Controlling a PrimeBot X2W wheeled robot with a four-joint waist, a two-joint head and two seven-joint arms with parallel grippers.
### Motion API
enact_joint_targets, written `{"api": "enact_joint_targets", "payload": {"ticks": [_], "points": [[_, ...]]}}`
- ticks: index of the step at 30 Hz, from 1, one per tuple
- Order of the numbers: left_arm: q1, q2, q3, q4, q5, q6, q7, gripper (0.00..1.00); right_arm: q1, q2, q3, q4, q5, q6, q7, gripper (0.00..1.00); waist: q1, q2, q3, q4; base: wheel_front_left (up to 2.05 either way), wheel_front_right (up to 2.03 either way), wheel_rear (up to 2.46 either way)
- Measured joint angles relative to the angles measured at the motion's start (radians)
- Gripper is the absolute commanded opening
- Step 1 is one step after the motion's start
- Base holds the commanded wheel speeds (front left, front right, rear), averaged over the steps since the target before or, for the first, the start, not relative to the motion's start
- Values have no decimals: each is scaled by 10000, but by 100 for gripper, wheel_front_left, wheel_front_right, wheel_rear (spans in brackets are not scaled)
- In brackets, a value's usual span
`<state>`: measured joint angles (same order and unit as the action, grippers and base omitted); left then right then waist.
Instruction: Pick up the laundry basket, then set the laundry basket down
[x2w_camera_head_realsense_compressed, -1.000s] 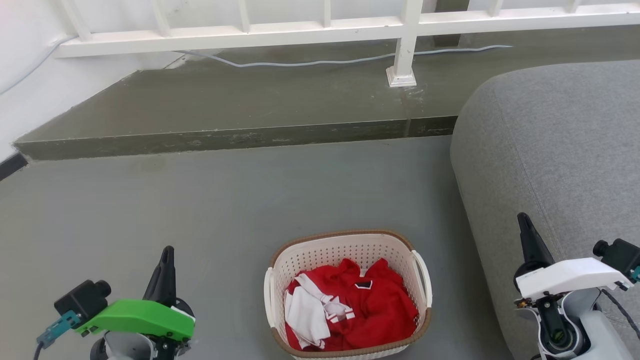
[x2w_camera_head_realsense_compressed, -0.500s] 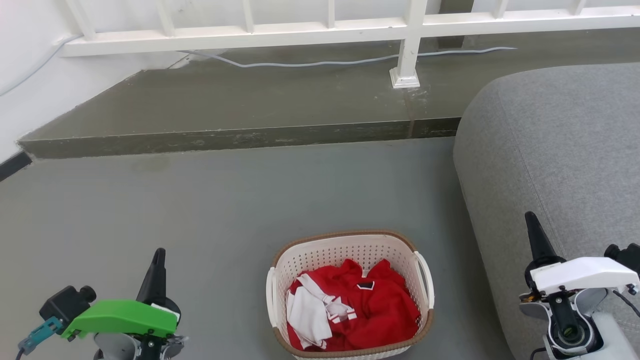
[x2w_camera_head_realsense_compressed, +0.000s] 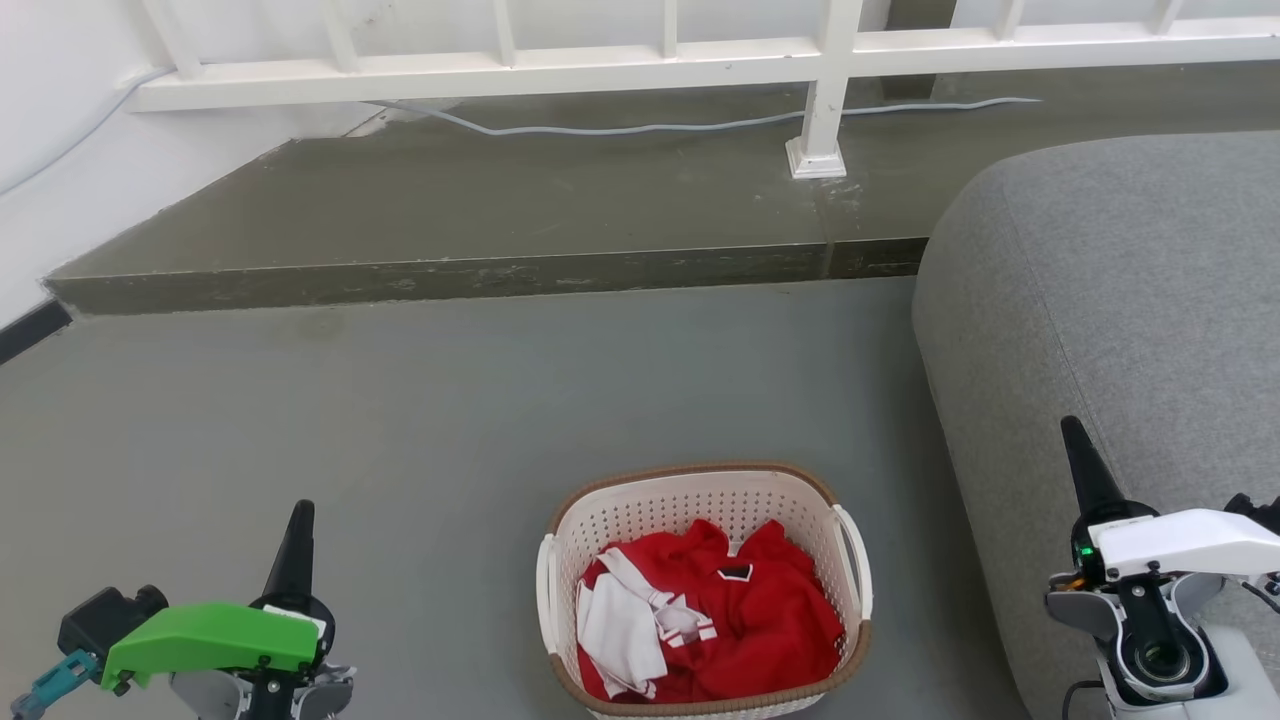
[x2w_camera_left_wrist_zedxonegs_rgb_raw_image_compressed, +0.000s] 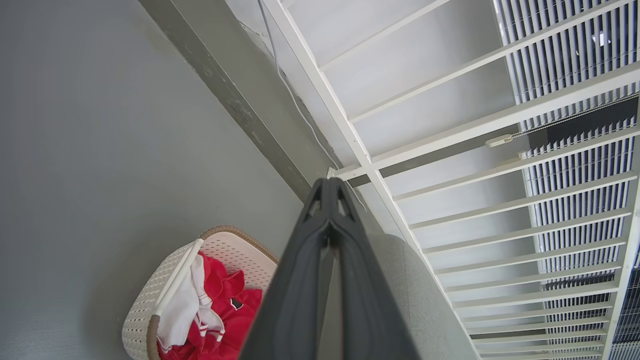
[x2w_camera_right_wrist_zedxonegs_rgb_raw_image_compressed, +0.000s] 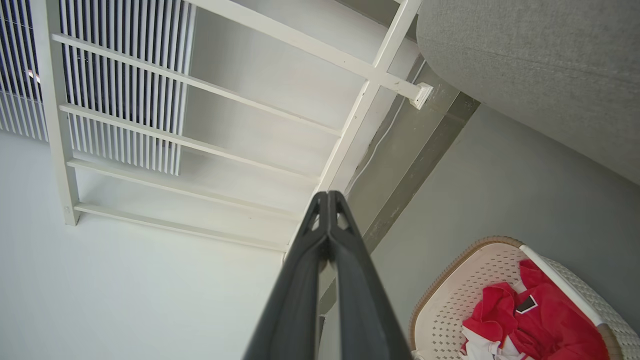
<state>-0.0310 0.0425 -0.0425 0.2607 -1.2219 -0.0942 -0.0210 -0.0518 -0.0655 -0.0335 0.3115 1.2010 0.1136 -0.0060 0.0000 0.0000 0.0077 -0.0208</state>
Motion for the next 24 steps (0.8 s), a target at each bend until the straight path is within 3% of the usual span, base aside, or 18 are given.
{"api": "enact_joint_targets", "payload": {"ticks": [24], "points": [[-157,8,665,109,-2625,-176,750,0,-26,169,-688,-157,2652,6,788,0,0,0,-34,140,0,0,0]]}}
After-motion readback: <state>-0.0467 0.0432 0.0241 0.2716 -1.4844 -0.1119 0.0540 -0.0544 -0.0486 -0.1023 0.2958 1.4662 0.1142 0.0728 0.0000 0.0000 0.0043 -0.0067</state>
